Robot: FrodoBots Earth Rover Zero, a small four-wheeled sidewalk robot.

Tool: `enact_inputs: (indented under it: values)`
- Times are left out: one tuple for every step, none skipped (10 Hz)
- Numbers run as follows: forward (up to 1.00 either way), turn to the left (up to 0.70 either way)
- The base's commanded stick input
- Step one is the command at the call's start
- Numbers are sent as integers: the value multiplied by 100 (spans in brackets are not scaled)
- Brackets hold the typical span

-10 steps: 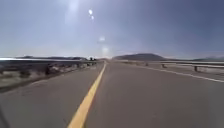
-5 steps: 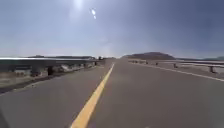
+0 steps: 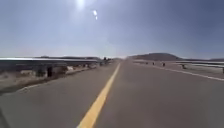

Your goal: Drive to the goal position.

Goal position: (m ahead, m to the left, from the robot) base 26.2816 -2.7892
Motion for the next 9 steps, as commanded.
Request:
enact_inputs:
  values:
    - [85, 0]
    - [85, 0]
    - [85, 0]
    - [85, 0]
    - [85, 0]
    - [85, 0]
    - [85, 0]
    - [85, 0]
    - [85, 0]
